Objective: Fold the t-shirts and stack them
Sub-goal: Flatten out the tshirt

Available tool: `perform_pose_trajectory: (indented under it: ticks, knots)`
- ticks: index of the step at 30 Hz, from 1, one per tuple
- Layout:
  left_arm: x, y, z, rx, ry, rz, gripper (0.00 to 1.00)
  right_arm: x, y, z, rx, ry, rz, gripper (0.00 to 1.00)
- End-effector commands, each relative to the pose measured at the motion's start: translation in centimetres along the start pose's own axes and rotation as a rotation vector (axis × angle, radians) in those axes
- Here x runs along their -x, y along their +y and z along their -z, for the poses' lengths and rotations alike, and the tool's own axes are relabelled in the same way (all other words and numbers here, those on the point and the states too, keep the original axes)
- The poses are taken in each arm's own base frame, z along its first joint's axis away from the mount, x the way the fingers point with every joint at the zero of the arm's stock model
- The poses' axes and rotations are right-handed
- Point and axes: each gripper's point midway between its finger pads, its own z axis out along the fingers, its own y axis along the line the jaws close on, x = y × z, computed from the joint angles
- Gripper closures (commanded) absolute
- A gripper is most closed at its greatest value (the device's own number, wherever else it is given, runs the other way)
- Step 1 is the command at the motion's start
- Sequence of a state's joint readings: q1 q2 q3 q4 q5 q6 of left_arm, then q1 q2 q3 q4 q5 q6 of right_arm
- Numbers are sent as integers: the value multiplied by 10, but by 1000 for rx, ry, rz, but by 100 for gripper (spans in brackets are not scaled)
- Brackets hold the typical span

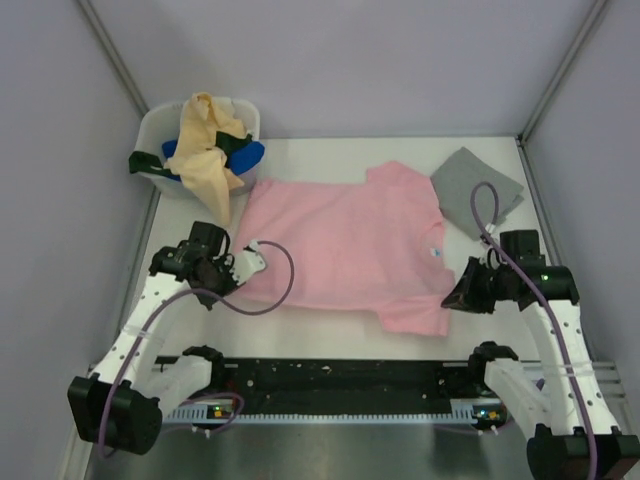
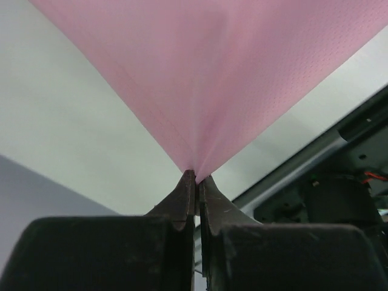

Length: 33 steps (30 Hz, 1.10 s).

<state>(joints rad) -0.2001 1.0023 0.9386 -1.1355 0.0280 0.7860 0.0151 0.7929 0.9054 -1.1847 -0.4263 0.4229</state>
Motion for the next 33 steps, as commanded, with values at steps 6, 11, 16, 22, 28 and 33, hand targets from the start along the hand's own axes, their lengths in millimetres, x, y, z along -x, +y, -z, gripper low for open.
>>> perform_pose_trajectory:
  ticks: [6, 11, 16, 22, 28, 33]
  knots:
    - [-33, -37, -34, -101, 66, 7, 100, -6, -3, -19, 48, -20, -73, 100]
    - [-20, -21, -46, -52, 44, 48, 100, 7, -14, -54, 51, -38, -134, 100]
    - [-23, -25, -61, -103, 92, 70, 100, 18, -39, -81, -34, -81, -183, 100]
    - [-33, -27, -66, -79, 114, 71, 100, 15, -51, -97, -59, -76, -210, 100]
    - [-12, 37, -62, 188, 88, 74, 100, 66, -30, -81, -45, -191, -131, 100]
    - [94, 189, 27, 623, -86, 218, 100, 227, 56, -9, 42, -467, 10, 100]
